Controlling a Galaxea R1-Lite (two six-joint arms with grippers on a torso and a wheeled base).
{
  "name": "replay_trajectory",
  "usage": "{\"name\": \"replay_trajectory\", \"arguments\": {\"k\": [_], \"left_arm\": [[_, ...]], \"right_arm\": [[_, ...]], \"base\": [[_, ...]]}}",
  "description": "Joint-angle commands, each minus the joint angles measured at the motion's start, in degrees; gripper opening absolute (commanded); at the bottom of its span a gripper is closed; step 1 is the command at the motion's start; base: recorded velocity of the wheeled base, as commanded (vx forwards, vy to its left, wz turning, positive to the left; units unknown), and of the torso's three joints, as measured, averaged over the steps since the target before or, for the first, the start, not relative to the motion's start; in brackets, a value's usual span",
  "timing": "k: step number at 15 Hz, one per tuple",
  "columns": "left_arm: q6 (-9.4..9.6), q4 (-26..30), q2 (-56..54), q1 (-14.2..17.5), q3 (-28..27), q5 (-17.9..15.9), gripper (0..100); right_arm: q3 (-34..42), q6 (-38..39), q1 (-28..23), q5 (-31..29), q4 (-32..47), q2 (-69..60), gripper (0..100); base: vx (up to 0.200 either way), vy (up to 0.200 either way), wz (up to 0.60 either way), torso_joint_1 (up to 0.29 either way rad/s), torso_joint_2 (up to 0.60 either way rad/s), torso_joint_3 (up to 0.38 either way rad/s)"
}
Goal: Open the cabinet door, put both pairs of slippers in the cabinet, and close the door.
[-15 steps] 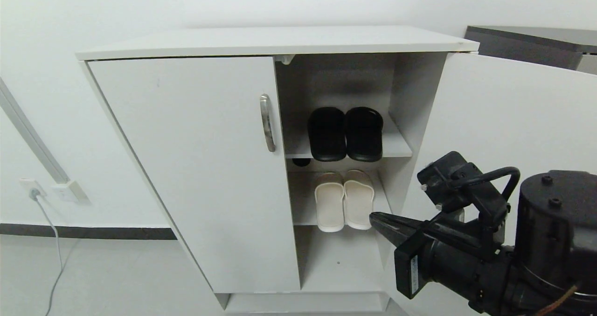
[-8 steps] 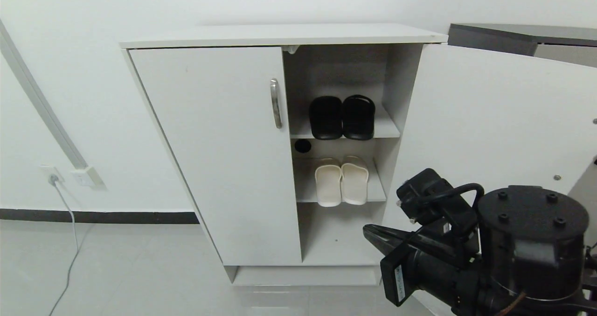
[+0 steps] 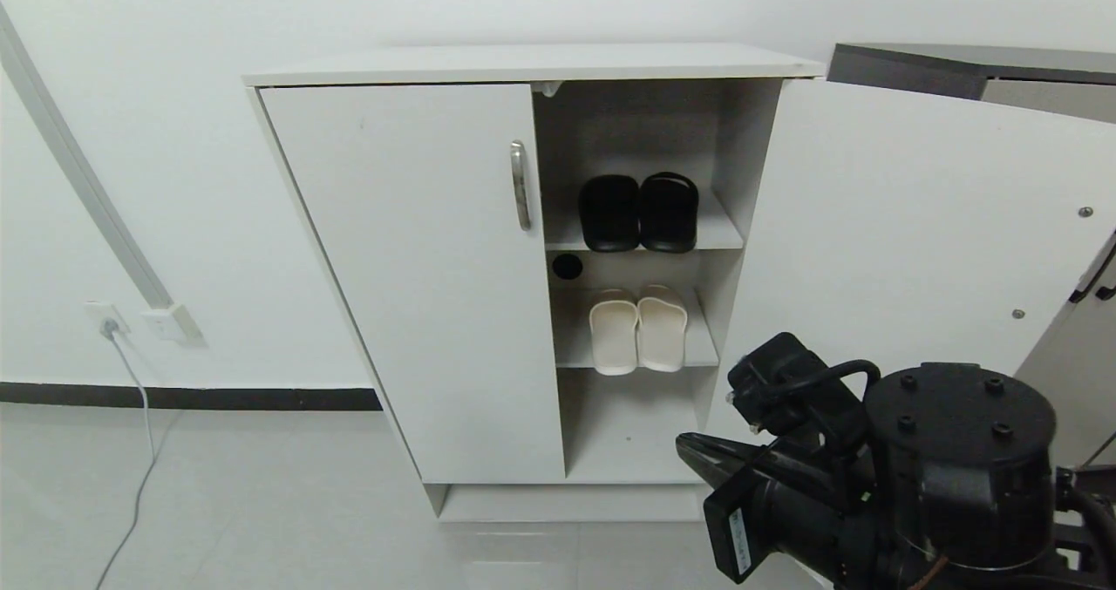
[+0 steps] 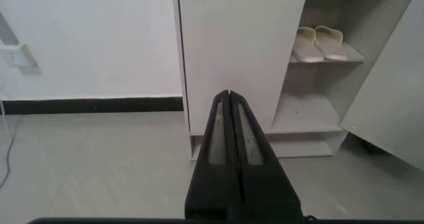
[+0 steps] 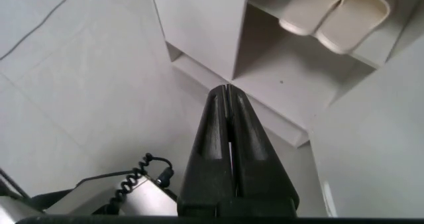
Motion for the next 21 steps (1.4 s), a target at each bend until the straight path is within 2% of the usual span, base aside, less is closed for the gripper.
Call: {"name": "replay_trajectory", "arguments": {"k": [1,13,17,21], "left_arm": [[-0.02,0.0,0.0,0.0,0.0,0.0,0],[-0.02,0.0,0.0,0.0,0.0,0.0,0],[-0.02,0.0,0.1,0.1,0.0,0.0,0],[-0.02,0.0,0.0,0.1,0.0,0.0,0]], "right_arm": [[0.0,0.1,0.0,-0.1,0.0,0.4,0],[0.4,-0.6,-0.1,-0.4,0.1,0.5,0],[0.5,-0.6,0.0,-0.5,0.1,1.0,0],[0.8,-0.7,0.0,-0.5,0.1,1.1,0]], "base": [[0.000,0.000,0.00,0.000,0.00,0.000],[0.000,0.000,0.00,0.000,0.00,0.000],[0.000,0.000,0.00,0.005,-0.20,-0.306],[0.000,0.000,0.00,0.050,-0.53,-0.371]]}}
